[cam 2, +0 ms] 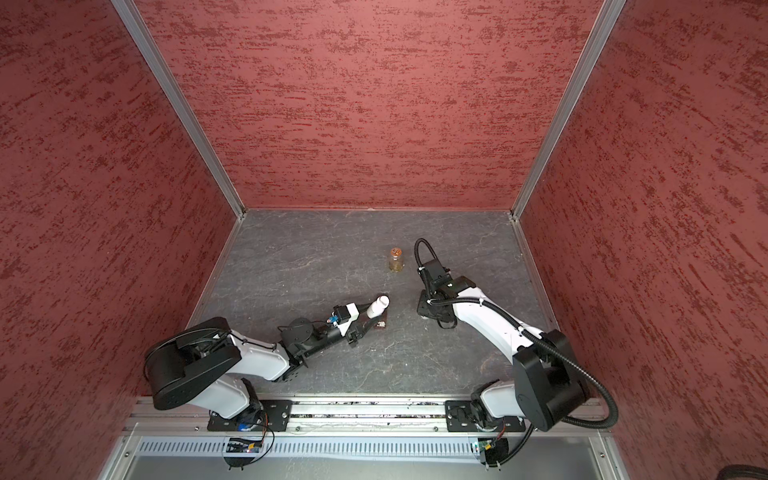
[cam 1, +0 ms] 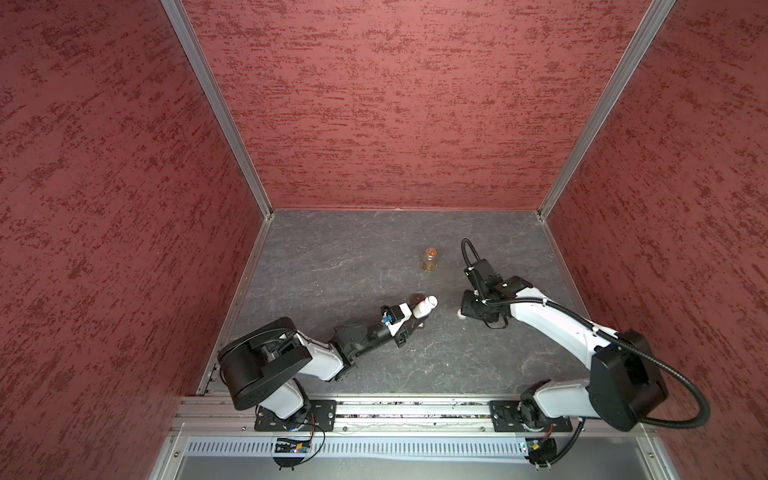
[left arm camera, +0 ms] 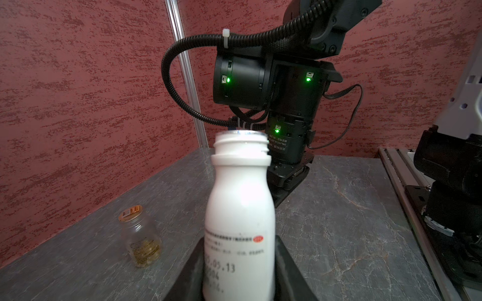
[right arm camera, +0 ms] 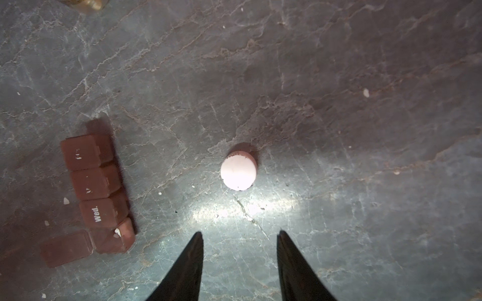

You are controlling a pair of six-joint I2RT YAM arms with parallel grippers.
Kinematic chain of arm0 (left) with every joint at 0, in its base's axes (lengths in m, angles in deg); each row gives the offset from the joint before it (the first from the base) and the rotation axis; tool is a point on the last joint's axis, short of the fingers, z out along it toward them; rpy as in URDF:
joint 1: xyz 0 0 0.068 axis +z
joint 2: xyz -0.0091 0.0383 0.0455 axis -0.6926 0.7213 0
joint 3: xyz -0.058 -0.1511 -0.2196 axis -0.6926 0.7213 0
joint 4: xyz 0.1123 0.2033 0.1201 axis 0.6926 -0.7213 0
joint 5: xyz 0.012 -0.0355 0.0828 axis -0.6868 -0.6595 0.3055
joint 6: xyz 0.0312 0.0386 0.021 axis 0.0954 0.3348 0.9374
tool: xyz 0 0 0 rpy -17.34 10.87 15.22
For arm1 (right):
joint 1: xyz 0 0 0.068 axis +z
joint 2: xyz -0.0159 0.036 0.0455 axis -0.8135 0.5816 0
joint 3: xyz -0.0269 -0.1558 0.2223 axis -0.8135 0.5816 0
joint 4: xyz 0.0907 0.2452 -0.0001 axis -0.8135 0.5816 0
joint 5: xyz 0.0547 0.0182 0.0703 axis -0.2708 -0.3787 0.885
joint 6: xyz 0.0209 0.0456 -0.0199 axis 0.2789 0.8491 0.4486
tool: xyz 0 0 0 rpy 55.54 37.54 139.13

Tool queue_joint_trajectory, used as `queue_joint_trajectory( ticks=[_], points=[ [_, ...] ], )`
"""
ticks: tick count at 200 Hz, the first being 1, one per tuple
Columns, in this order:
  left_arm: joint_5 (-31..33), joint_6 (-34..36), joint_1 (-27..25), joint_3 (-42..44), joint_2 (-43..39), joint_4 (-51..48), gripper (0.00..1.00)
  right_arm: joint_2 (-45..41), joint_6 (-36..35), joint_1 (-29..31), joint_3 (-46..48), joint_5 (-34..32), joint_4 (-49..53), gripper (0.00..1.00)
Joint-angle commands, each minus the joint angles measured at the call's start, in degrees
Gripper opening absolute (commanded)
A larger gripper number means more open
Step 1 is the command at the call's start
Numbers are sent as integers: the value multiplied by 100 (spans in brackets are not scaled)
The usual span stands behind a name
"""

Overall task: Sort the pills into containers
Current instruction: 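Move the right gripper over the white cap and lower it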

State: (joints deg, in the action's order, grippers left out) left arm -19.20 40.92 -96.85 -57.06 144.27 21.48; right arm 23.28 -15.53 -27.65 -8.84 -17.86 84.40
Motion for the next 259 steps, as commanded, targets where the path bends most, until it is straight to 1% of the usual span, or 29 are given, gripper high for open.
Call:
queue_joint_trajectory(
  ticks=[1,74,165,221,259],
  points=[
    [-97,45,-25,79,-27,192,0,212,-86,-40,-230,-209,-77,48],
    [-161,150,-23,161,-119,184,0,954,-164,-41,-579,-166,-80,52],
    [-221,177,-2,199,-143,184,0,1355,-152,-33,-707,-294,62,52],
    [-261,203,-4,199,-135,183,0,1569,-143,-34,-743,-246,57,51],
    [-272,216,-2,217,-154,184,0,1659,-152,-33,-759,-196,37,48]
  ],
)
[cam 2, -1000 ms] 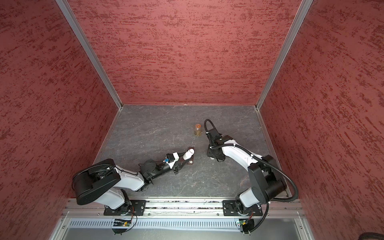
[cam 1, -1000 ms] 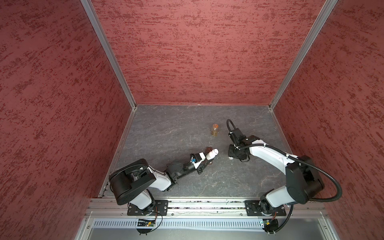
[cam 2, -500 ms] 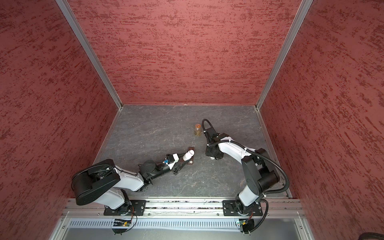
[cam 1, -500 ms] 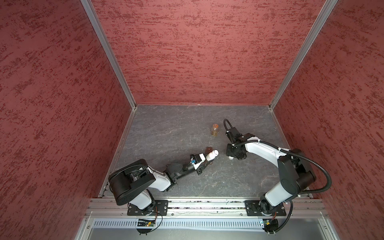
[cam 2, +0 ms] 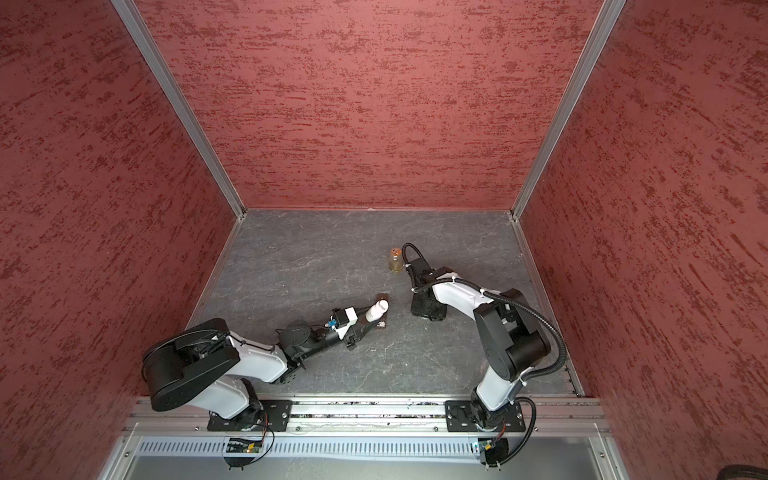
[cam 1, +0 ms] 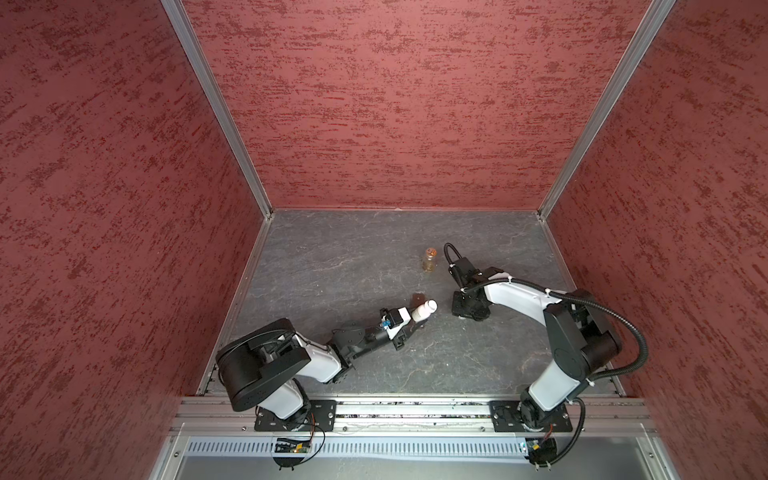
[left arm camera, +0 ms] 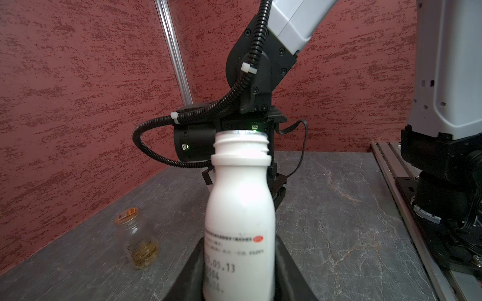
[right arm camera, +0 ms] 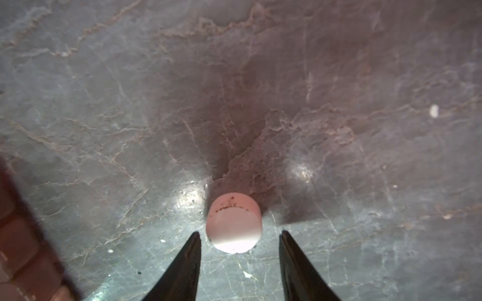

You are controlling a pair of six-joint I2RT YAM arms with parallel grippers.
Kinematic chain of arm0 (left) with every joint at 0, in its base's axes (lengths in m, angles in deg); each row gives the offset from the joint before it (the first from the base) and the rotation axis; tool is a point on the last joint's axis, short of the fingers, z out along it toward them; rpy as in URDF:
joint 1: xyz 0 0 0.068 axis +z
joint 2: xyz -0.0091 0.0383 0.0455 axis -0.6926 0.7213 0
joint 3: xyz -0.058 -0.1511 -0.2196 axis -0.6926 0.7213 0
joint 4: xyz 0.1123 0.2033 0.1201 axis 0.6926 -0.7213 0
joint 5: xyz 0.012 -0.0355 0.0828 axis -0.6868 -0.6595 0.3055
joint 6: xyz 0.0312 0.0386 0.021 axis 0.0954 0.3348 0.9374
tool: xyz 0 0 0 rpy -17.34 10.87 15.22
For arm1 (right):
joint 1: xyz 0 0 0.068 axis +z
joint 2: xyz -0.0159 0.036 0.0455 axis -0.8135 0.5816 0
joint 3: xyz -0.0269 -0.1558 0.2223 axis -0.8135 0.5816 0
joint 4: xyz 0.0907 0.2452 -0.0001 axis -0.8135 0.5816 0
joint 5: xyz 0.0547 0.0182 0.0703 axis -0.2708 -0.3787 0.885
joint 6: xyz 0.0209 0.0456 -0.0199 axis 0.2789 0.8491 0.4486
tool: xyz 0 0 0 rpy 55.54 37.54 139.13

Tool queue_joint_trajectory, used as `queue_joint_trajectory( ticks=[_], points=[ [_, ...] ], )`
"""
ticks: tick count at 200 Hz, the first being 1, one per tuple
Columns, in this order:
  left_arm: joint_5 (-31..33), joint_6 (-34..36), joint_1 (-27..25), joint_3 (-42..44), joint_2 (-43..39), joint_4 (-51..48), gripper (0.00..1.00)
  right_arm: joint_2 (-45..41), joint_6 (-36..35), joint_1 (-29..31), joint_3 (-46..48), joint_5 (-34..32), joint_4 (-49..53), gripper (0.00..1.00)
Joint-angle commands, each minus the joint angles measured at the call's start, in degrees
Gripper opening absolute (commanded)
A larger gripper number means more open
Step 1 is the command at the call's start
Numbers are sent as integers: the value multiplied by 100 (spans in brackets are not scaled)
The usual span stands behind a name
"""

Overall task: Sort the pills into containers
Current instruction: 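Move the right gripper over the white cap and lower it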

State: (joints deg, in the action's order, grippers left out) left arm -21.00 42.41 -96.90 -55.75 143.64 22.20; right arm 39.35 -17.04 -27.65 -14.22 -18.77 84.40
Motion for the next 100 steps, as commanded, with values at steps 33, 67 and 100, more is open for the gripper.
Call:
queue_joint_trajectory(
  ticks=[33,67,100],
  points=[
    [-115,55,-7,97,-106,111,0,83,7,-33,-224,-77,28,46],
    [-100,59,-16,119,-127,107,0,106,-1,-33,-247,-93,11,48],
    [-96,81,-16,128,-137,111,0,152,0,-33,-267,-109,18,47]
  ],
)
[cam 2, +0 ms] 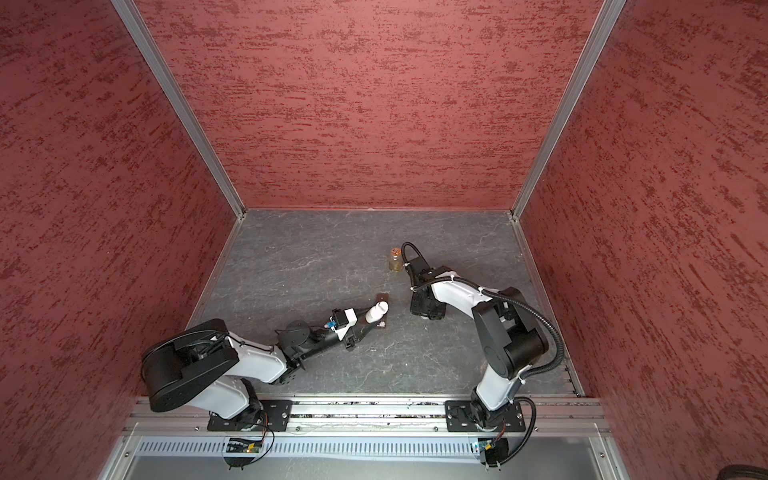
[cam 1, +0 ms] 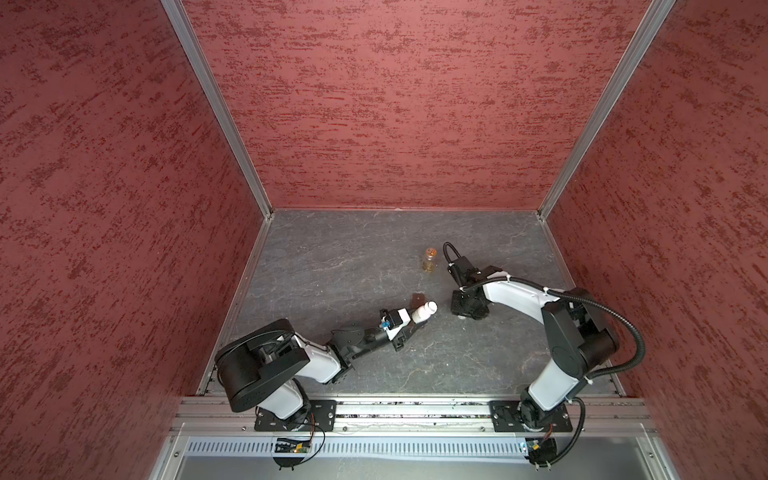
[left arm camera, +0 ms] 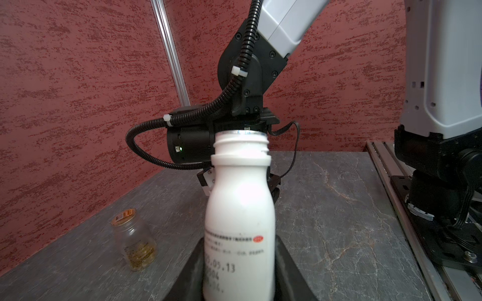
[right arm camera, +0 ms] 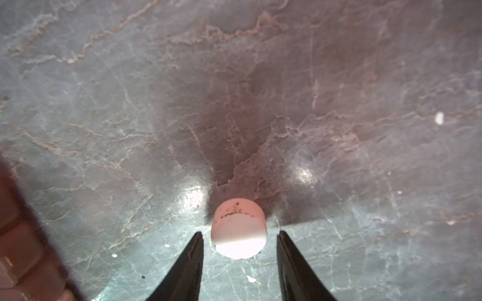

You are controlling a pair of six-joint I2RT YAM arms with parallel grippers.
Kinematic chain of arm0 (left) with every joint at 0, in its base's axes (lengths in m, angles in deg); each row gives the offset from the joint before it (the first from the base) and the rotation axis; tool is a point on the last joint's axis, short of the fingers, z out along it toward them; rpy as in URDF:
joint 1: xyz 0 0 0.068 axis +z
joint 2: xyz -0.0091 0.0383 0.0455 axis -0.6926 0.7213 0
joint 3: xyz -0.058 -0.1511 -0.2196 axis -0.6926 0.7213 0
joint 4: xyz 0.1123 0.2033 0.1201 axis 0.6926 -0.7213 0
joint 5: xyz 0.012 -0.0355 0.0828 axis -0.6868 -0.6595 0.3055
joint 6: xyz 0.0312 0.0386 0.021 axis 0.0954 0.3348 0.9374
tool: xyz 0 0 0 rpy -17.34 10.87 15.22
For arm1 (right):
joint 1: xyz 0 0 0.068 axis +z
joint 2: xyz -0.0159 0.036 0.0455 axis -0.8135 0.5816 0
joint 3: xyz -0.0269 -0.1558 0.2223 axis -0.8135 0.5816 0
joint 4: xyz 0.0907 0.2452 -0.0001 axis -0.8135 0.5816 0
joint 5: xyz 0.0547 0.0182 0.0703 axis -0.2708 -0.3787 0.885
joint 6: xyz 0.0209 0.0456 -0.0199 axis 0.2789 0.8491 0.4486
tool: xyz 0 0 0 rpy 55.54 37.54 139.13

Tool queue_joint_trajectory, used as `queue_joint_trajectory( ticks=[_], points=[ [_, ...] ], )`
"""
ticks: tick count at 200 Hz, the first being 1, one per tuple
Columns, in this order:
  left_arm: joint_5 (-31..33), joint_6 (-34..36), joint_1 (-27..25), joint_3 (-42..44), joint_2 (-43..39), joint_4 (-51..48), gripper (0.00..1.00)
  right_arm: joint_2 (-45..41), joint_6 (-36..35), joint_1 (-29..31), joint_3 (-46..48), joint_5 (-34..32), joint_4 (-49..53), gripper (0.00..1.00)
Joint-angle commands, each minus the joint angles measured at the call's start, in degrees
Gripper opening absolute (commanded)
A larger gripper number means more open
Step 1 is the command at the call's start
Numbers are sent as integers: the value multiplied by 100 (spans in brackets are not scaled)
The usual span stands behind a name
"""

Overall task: Sort the pills into containers
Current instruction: 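Move the right gripper over the white cap and lower it, then close the right gripper on the white cap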

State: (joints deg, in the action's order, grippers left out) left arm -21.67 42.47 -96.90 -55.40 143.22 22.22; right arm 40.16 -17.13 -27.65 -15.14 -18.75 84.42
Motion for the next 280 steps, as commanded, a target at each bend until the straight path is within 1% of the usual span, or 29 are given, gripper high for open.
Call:
queue_joint_trajectory(
  ticks=[1,94,170,203,230,261,269,280],
  points=[
    [-24,74,-18,89,-97,109,0,73,8,-33,-175,-112,17,46],
    [-39,68,-14,93,-45,109,0,154,-89,-25,-263,-113,35,37],
    [-38,39,-42,121,-80,109,0,-45,-76,1,-186,-71,46,32],
    [-20,15,-59,117,-138,109,0,-202,-73,24,-153,-69,104,24],
    [24,1,-81,143,-218,96,0,-414,-70,35,-167,-86,227,23],
    [100,3,-108,173,-381,-45,0,-720,-70,72,-206,-112,436,23],
    [120,-5,-117,181,-431,-79,0,-782,-77,72,-194,-121,471,28],
    [122,2,-119,182,-499,-138,0,-805,-103,81,-194,-96,516,37]
  ],
)
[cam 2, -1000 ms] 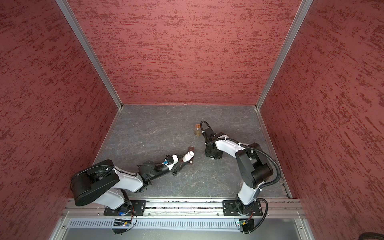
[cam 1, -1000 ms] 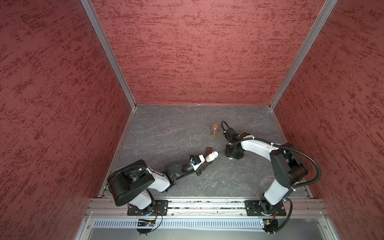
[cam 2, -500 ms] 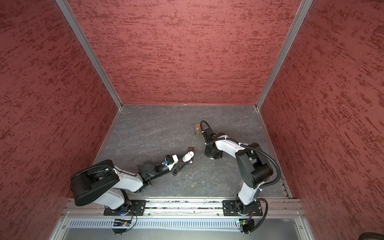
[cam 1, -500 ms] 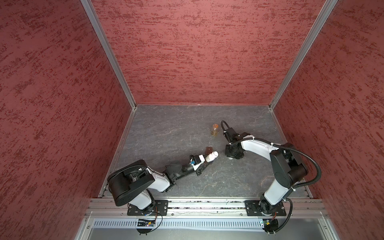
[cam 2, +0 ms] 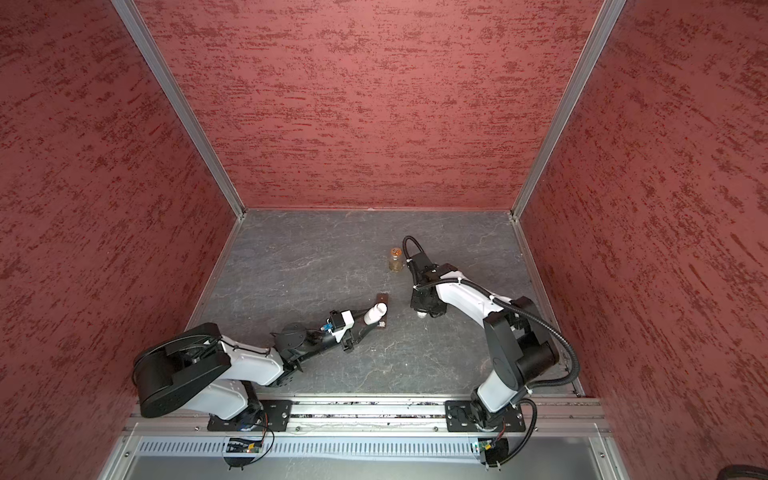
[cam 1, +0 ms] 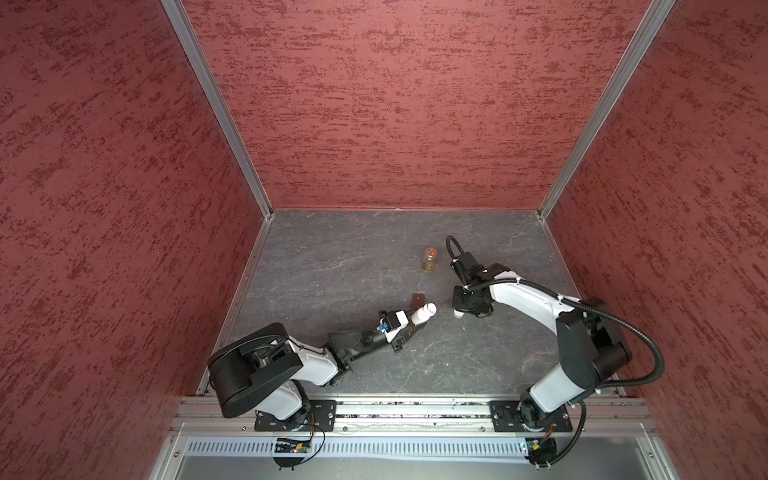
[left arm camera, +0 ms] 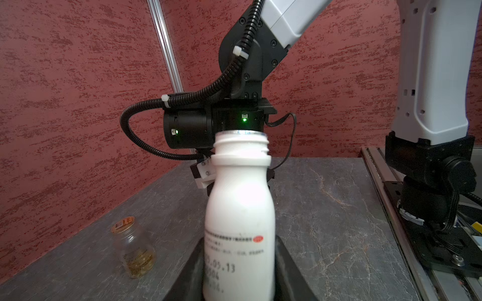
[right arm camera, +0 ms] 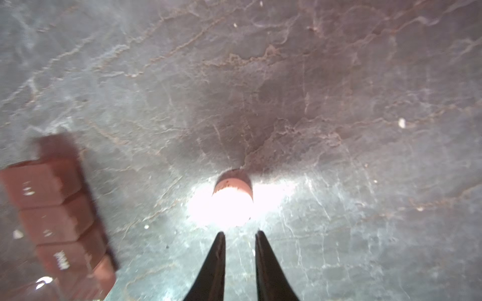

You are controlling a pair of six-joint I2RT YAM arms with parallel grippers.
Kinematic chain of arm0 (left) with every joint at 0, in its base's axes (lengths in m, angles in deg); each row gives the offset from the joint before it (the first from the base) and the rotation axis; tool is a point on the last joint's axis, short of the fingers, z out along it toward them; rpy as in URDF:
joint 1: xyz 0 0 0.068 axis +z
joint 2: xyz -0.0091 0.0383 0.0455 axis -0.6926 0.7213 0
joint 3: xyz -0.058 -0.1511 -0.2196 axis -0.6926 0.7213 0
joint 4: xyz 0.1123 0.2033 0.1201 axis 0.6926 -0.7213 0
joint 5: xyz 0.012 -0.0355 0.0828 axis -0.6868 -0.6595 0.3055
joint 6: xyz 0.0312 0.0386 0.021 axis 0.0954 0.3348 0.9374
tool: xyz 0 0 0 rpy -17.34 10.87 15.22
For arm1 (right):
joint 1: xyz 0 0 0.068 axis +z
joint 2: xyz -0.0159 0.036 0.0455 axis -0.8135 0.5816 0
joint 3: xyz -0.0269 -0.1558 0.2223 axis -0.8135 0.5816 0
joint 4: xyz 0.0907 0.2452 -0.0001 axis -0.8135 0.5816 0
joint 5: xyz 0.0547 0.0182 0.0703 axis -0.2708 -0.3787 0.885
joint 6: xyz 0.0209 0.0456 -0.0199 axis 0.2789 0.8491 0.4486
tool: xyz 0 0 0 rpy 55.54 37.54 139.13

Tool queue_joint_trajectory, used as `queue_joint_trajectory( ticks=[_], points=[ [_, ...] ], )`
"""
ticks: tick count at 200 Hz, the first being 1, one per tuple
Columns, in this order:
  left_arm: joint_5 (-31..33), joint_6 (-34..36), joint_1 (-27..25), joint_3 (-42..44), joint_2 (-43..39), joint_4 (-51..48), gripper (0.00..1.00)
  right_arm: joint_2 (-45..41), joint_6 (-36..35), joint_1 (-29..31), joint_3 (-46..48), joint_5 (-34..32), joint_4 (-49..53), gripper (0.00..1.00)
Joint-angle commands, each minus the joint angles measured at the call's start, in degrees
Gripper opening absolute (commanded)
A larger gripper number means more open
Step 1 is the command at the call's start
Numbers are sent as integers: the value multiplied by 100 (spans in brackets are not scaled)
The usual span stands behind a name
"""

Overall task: Sort the pills into containers
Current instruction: 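Close the right gripper on the white cap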

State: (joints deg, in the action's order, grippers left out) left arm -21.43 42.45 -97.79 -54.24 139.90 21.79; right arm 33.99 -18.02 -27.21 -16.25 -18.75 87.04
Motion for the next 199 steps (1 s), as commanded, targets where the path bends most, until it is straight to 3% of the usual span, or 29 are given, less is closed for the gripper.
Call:
queue_joint_trajectory(
  ticks=[1,29,123,199],
  points=[
    [102,1,-33,62,-177,-98,0,-188,-11,37,-82,-91,255,37],
    [129,35,-48,52,-317,-308,0,-46,-65,55,-181,-86,269,46],
    [94,103,-51,50,-324,-260,0,998,-133,103,-611,-279,217,51],
    [104,143,-52,100,-401,-278,0,1285,-155,99,-595,-183,10,44]
  ],
)
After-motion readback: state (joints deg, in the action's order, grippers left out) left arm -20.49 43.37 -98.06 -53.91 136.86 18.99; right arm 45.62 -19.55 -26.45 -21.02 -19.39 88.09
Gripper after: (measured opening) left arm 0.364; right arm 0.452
